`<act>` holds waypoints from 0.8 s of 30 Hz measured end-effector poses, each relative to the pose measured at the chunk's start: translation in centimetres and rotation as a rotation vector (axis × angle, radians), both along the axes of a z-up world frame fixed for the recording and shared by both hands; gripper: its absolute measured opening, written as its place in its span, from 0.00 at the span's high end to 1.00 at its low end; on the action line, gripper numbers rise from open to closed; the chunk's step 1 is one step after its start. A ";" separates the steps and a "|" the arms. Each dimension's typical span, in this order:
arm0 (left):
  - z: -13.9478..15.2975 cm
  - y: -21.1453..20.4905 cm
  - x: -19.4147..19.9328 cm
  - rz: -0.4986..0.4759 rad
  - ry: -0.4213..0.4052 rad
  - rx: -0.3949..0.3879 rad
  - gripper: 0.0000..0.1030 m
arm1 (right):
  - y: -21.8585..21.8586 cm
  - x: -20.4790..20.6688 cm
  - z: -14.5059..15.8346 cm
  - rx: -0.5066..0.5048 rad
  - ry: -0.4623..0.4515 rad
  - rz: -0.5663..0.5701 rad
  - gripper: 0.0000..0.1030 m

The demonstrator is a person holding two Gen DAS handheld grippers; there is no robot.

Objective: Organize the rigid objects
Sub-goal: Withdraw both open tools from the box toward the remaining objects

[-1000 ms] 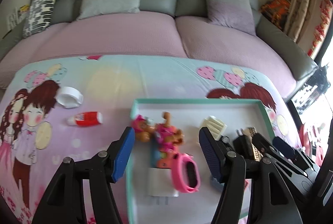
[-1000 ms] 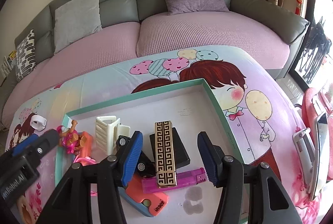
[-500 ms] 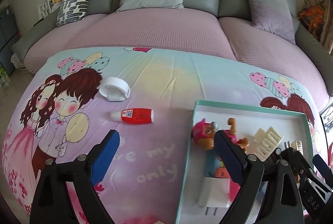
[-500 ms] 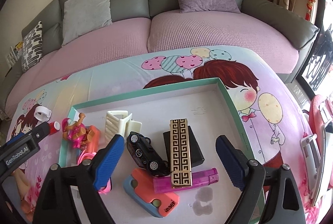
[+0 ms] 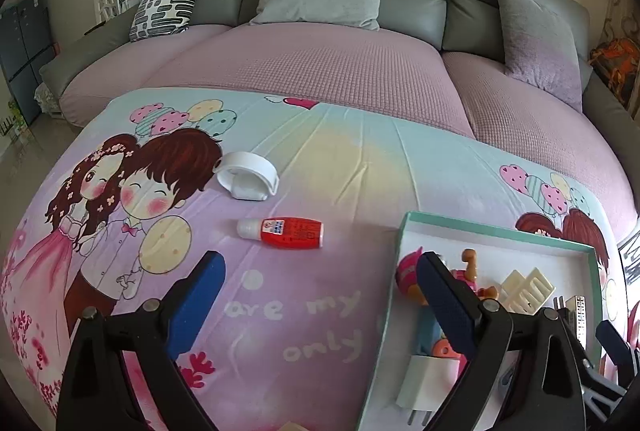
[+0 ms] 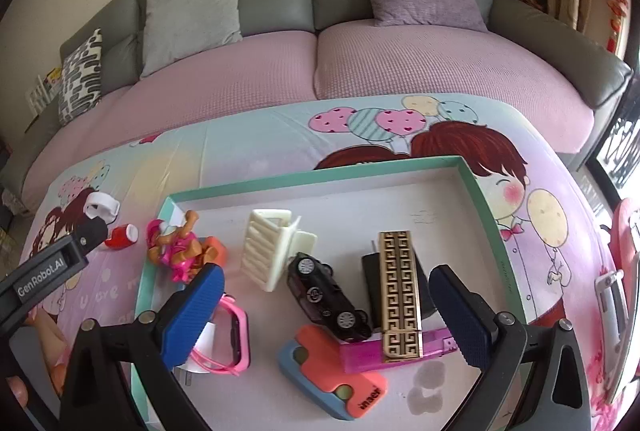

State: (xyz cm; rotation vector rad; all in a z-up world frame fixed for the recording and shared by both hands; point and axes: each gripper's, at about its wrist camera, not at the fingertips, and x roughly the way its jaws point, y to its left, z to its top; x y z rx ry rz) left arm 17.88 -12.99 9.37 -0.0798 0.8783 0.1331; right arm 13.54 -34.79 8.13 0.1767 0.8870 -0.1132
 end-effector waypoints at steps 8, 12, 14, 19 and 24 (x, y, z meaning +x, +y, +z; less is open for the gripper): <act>0.7 3.8 -0.1 0.085 -0.009 0.015 0.06 | 4.2 0.8 0.9 0.075 -0.044 0.099 0.00; 0.7 6.4 -0.3 0.145 0.001 0.032 0.06 | 6.5 1.1 0.9 0.063 -0.046 0.155 0.00; 0.6 7.4 -0.5 0.169 0.004 0.041 0.06 | 7.5 1.3 0.7 0.072 -0.042 0.178 0.00; 0.2 9.4 -0.6 0.195 0.025 0.032 0.06 | 9.5 1.9 0.1 0.077 -0.031 0.219 0.00; -0.3 9.7 -0.4 0.163 0.049 0.061 0.06 | 10.8 2.4 -0.7 0.073 -0.001 0.234 0.00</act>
